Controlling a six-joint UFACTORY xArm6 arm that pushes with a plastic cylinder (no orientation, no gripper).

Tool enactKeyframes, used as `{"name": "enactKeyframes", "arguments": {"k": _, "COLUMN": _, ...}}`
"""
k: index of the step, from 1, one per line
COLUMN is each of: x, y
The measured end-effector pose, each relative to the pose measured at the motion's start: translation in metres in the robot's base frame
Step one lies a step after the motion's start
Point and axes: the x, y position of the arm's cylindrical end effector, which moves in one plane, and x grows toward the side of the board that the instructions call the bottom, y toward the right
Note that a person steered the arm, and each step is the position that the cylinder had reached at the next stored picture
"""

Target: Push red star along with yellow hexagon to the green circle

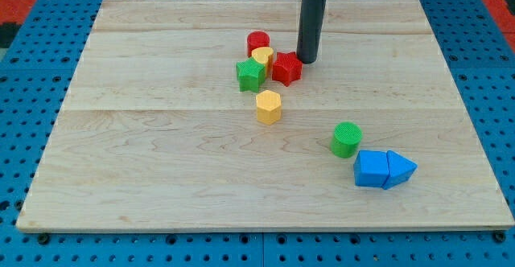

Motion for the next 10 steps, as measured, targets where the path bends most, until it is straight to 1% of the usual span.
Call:
{"name": "enactKeyframes", "arguments": {"k": 1, "x": 0.039, "y": -0.014}}
{"name": "enactKeyframes", "arguments": {"k": 2, "x": 0.092, "y": 0.0}}
{"name": "enactKeyframes", "arguments": {"k": 3, "x": 0.117, "y": 0.0}}
{"name": "enactKeyframes", "arguments": {"k": 4, "x": 0.107, "y": 0.0}}
{"name": "enactKeyframes", "arguments": {"k": 5, "x": 0.076, "y": 0.021}}
{"name": "enactKeyframes", "arguments": {"k": 6, "x": 0.025, "y": -0.024}}
{"name": "enactKeyframes", "arguments": {"k": 7, "x": 0.025, "y": -0.073}}
{"name": "enactKeyframes", "arguments": {"k": 8, "x": 0.028, "y": -0.088}}
{"name": "enactKeyframes", "arguments": {"k": 9, "x": 0.049, "y": -0.118}}
{"name": "enactKeyframes", "arguments": {"k": 10, "x": 0.097, "y": -0.056}}
